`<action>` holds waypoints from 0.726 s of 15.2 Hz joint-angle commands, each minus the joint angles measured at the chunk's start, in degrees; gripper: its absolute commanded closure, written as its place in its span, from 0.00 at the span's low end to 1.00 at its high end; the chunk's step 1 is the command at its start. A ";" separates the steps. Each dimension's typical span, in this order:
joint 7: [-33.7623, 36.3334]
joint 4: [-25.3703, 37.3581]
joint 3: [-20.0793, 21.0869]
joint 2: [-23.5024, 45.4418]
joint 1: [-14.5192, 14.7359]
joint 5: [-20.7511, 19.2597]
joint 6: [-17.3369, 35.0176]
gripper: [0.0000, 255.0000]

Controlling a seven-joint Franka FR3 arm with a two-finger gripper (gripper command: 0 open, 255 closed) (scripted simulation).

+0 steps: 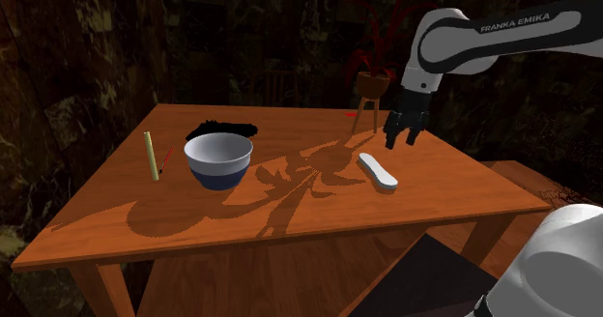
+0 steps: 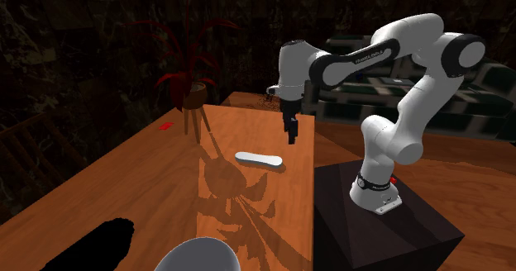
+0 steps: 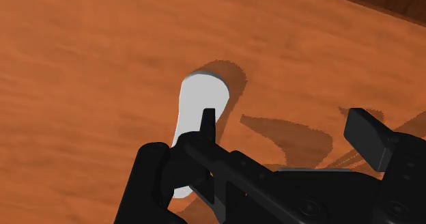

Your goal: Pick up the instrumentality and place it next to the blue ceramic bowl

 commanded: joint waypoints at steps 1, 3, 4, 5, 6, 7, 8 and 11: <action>0.66 0.78 -0.62 3.92 -0.49 -0.01 3.42 0.00; 1.02 1.31 -1.42 7.59 -1.05 -0.01 6.73 0.00; 1.18 1.68 -1.83 9.47 -1.33 0.04 8.33 0.00; 1.32 2.12 -2.25 11.38 -1.59 0.12 9.88 0.00; 1.44 2.63 -2.66 13.31 -1.84 0.25 11.39 0.00; 1.54 3.20 -3.08 15.27 -2.09 0.41 12.86 0.00; 1.62 3.83 -3.49 17.25 -2.33 0.63 14.27 0.00; 1.70 6.12 -4.69 23.27 -3.08 1.57 18.19 0.00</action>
